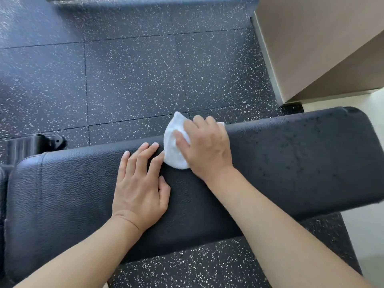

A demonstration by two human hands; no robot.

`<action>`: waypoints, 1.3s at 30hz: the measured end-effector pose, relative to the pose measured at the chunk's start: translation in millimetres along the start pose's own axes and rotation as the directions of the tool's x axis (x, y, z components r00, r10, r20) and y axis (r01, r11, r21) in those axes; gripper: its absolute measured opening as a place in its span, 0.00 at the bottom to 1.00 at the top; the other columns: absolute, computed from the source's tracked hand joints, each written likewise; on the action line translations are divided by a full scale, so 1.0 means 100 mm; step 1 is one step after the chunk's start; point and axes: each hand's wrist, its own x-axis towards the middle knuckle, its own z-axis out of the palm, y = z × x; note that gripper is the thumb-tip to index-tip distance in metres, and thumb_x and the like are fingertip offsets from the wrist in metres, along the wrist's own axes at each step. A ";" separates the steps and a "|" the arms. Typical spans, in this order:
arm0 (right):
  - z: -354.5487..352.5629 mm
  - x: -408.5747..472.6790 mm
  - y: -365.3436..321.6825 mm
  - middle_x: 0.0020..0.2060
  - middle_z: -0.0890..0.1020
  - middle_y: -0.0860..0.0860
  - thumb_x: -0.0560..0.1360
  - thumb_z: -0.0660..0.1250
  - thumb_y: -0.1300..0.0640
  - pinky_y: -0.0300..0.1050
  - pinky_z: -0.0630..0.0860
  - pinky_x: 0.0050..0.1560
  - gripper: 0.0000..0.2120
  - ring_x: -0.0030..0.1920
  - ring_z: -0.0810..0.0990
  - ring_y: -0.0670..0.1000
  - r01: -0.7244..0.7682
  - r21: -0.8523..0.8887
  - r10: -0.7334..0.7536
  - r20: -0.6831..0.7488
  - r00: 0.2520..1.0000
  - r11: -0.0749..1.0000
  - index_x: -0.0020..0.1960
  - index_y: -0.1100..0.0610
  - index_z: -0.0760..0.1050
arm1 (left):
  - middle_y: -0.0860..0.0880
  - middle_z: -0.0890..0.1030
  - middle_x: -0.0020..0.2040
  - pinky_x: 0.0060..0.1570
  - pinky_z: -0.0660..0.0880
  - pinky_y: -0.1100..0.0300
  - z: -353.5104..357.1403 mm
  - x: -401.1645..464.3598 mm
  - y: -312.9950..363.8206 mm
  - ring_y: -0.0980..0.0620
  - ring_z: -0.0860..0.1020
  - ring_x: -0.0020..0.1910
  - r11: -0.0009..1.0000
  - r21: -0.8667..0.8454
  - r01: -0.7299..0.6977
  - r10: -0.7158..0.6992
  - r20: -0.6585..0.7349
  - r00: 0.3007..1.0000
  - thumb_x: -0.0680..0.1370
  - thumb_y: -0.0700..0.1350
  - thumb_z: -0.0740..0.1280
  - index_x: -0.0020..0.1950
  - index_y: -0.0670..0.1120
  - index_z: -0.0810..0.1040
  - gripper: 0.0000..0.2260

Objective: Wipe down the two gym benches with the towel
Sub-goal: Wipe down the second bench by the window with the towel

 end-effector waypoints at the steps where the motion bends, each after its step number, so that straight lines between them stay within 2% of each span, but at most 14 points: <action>1: -0.01 0.00 0.08 0.39 0.76 0.53 0.82 0.64 0.45 0.53 0.66 0.42 0.15 0.40 0.73 0.57 0.044 0.023 -0.044 -0.007 0.999 0.999 0.45 0.55 0.77 | 0.43 0.72 0.75 0.81 0.56 0.37 0.00 0.00 0.00 0.39 0.68 0.78 1.000 0.000 0.001 -0.001 0.003 1.000 0.76 0.48 0.59 0.72 0.45 0.74 0.24; 3: -0.07 -0.11 0.35 0.39 0.76 0.53 0.82 0.64 0.45 0.54 0.69 0.42 0.15 0.40 0.73 0.57 0.062 0.023 -0.061 -0.012 0.998 0.998 0.47 0.56 0.78 | 0.43 0.72 0.75 0.81 0.56 0.37 0.01 0.00 0.00 0.39 0.68 0.78 1.000 -0.006 0.000 0.000 0.004 1.000 0.76 0.48 0.59 0.73 0.45 0.74 0.25; 6: -0.23 -0.44 0.56 0.39 0.74 0.53 0.82 0.63 0.46 0.56 0.69 0.41 0.16 0.40 0.70 0.57 -0.189 0.015 0.189 -0.065 0.980 0.982 0.45 0.57 0.75 | 0.43 0.72 0.75 0.80 0.57 0.37 0.02 -0.01 0.00 0.39 0.68 0.78 1.000 -0.010 -0.004 0.003 -0.014 1.000 0.77 0.48 0.60 0.73 0.45 0.74 0.25; 9: -0.19 -0.62 0.08 0.39 0.73 0.52 0.81 0.65 0.46 0.55 0.68 0.41 0.14 0.39 0.69 0.55 -0.355 0.002 0.354 -0.068 0.933 0.935 0.44 0.55 0.73 | 0.43 0.72 0.75 0.80 0.57 0.36 0.02 -0.02 -0.01 0.38 0.68 0.78 1.000 -0.014 0.001 -0.001 -0.006 1.000 0.77 0.47 0.60 0.73 0.45 0.74 0.24; 14: -0.01 -0.62 -0.42 0.38 0.75 0.52 0.82 0.63 0.46 0.52 0.66 0.40 0.16 0.39 0.71 0.56 -0.134 0.069 0.138 -0.056 0.989 0.989 0.43 0.55 0.75 | 0.43 0.73 0.75 0.80 0.57 0.36 -0.02 -0.01 0.01 0.39 0.67 0.79 0.999 -0.030 0.023 -0.022 0.029 0.999 0.80 0.51 0.58 0.71 0.44 0.75 0.22; 19: -0.25 -1.01 0.13 0.38 0.73 0.52 0.83 0.63 0.47 0.50 0.67 0.41 0.16 0.38 0.68 0.54 0.161 0.094 -0.160 -0.019 0.987 0.982 0.45 0.57 0.76 | 0.43 0.72 0.75 0.80 0.56 0.37 -0.02 -0.02 0.02 0.39 0.66 0.78 0.999 -0.029 0.013 -0.013 -0.003 1.000 0.77 0.47 0.60 0.73 0.45 0.74 0.24; 21: -0.38 -1.23 0.48 0.37 0.72 0.52 0.83 0.64 0.48 0.51 0.68 0.40 0.15 0.38 0.66 0.54 0.163 0.076 -0.163 -0.004 0.987 0.984 0.44 0.58 0.76 | 0.42 0.72 0.75 0.80 0.56 0.37 -0.03 -0.02 0.02 0.39 0.66 0.78 0.999 -0.037 0.006 -0.006 -0.006 1.000 0.77 0.47 0.60 0.73 0.44 0.74 0.24; 24: -0.47 -1.40 0.55 0.36 0.71 0.52 0.82 0.65 0.49 0.54 0.68 0.38 0.15 0.37 0.66 0.54 -0.163 -0.004 0.163 -0.036 0.986 0.987 0.43 0.58 0.75 | 0.42 0.72 0.75 0.81 0.55 0.38 -0.04 -0.01 0.03 0.38 0.66 0.78 0.999 -0.044 0.002 -0.002 -0.008 1.000 0.77 0.46 0.61 0.73 0.44 0.74 0.24; 26: -0.38 -1.35 0.18 0.36 0.70 0.50 0.81 0.65 0.48 0.52 0.65 0.39 0.14 0.38 0.64 0.53 -0.488 -0.038 0.481 -0.112 0.869 0.872 0.40 0.55 0.71 | 0.42 0.72 0.75 0.81 0.54 0.38 -0.06 -0.02 0.02 0.38 0.66 0.78 0.999 -0.046 0.001 -0.002 -0.004 1.000 0.77 0.46 0.61 0.73 0.44 0.74 0.24; 28: -0.22 -1.24 -0.29 0.37 0.70 0.49 0.81 0.63 0.47 0.50 0.60 0.40 0.15 0.38 0.62 0.52 -0.609 0.010 0.604 -0.139 0.785 0.793 0.40 0.53 0.68 | 0.42 0.72 0.75 0.81 0.55 0.38 -0.06 -0.02 0.02 0.38 0.67 0.78 0.998 -0.056 0.001 -0.001 0.008 1.000 0.77 0.46 0.59 0.73 0.43 0.74 0.24; 32: -0.11 -1.16 -0.71 0.39 0.73 0.51 0.82 0.62 0.44 0.51 0.64 0.40 0.15 0.39 0.68 0.54 -0.414 0.014 0.413 -0.073 0.908 0.910 0.42 0.54 0.71 | 0.40 0.72 0.76 0.81 0.55 0.36 -0.08 -0.02 0.02 0.38 0.66 0.79 0.997 -0.076 0.006 -0.002 0.056 0.998 0.78 0.48 0.55 0.74 0.42 0.74 0.26; 36: -0.39 -1.43 0.02 0.38 0.73 0.53 0.82 0.64 0.48 0.53 0.69 0.38 0.15 0.37 0.69 0.55 0.065 -0.021 -0.064 0.007 0.998 0.998 0.43 0.58 0.76 | 0.38 0.71 0.76 0.79 0.56 0.31 -0.10 -0.02 0.04 0.35 0.65 0.78 0.999 0.003 -0.035 0.035 0.093 0.995 0.77 0.47 0.57 0.75 0.40 0.73 0.27; 37: -0.49 -1.52 0.28 0.37 0.73 0.54 0.82 0.63 0.49 0.55 0.70 0.38 0.16 0.37 0.69 0.56 0.055 -0.050 -0.055 0.009 0.998 0.997 0.43 0.59 0.76 | 0.37 0.70 0.77 0.77 0.56 0.29 -0.10 -0.01 0.04 0.33 0.65 0.78 0.997 0.036 -0.066 0.061 0.120 0.991 0.77 0.46 0.58 0.76 0.40 0.72 0.28; 39: -0.66 -1.64 0.67 0.37 0.73 0.55 0.81 0.61 0.48 0.57 0.72 0.39 0.17 0.37 0.71 0.58 -0.181 -0.093 0.180 -0.023 0.983 0.979 0.41 0.59 0.75 | 0.36 0.70 0.77 0.75 0.57 0.25 -0.09 0.01 0.06 0.30 0.65 0.78 0.977 0.083 -0.199 0.181 0.183 0.966 0.76 0.45 0.59 0.77 0.41 0.71 0.29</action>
